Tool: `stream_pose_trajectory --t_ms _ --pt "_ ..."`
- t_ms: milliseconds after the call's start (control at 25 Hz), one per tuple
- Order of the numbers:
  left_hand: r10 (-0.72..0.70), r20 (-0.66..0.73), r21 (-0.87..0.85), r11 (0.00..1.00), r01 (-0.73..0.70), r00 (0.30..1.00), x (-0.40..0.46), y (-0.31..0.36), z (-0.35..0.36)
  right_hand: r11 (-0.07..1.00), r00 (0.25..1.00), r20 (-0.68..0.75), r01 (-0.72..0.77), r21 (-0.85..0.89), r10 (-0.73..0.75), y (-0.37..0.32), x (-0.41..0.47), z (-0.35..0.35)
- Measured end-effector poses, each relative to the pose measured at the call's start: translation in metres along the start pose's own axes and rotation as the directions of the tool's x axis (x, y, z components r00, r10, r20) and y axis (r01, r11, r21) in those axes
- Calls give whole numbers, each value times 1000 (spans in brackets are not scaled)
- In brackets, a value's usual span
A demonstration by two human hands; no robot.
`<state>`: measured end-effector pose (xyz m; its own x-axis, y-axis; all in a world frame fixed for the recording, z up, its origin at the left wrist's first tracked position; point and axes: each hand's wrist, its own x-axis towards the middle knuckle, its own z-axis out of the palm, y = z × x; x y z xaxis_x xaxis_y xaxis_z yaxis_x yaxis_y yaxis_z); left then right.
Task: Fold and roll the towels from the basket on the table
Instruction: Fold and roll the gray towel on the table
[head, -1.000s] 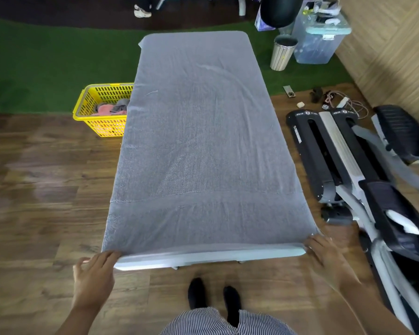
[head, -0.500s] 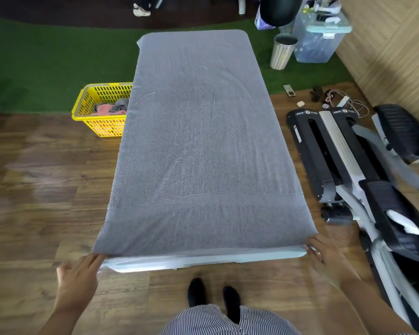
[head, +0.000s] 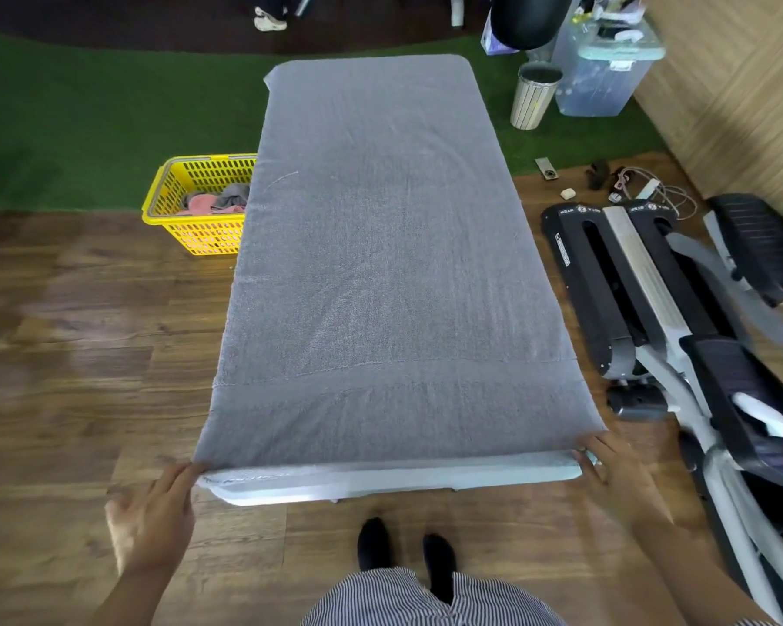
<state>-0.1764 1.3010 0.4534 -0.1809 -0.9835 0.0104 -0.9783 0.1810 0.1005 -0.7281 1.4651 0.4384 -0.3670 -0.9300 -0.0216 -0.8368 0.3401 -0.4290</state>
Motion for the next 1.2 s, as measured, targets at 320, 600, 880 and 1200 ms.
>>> stream_pose_trajectory --t_ms 320,600,880,1200 --pt "34 -124 -228 972 -61 992 7 -13 20 999 999 -42 -28 -38 26 2 -6 4" --pt "-106 -111 -120 988 92 988 6 24 0 946 997 -29 58 -320 -70 6 -12 4" --pt "157 -110 -49 985 -163 981 -4 15 34 986 1000 -6 -27 -164 26 6 -17 5" --pt "170 -87 118 980 -159 982 7 12 14 997 993 99 -56 -54 61 -12 -12 -3"
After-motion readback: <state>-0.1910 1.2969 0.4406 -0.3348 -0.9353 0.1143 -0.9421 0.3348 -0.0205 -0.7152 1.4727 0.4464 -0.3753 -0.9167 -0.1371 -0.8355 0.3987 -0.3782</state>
